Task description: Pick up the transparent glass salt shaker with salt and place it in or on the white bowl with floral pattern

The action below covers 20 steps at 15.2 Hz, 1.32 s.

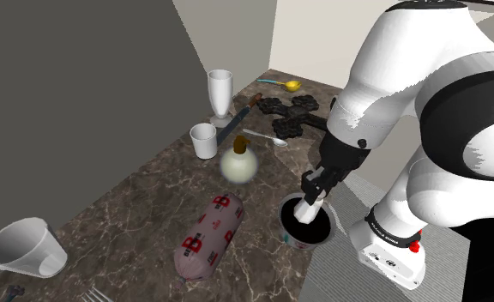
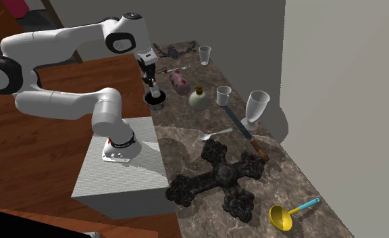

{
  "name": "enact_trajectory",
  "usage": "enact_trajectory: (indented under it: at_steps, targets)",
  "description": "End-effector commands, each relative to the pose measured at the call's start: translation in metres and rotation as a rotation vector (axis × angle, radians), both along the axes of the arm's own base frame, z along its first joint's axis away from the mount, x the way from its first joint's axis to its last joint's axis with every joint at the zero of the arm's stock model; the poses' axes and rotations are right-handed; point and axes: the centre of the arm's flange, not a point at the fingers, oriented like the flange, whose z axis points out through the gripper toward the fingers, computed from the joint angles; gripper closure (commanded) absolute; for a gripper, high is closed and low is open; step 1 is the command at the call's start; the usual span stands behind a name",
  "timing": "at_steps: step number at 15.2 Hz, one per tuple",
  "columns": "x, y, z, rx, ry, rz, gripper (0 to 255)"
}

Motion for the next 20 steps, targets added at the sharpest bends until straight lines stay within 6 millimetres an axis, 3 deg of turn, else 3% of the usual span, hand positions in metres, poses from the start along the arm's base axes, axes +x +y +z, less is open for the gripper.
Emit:
enact_trajectory:
  at_steps: [1, 2, 3, 8, 12, 20]
  targets:
    - [0.000, 0.000, 0.000, 0.000, 0.000, 0.000, 255]
    - [0.000, 0.000, 0.000, 0.000, 0.000, 0.000, 255]
    - [0.000, 0.000, 0.000, 0.000, 0.000, 0.000, 0]
    - [0.000, 0.000, 0.000, 0.000, 0.000, 0.000, 0]
    - [-0.002, -0.003, 0.050, 0.000, 0.000, 0.000, 0]
    - [-0.002, -0.003, 0.050, 0.000, 0.000, 0.000, 0]
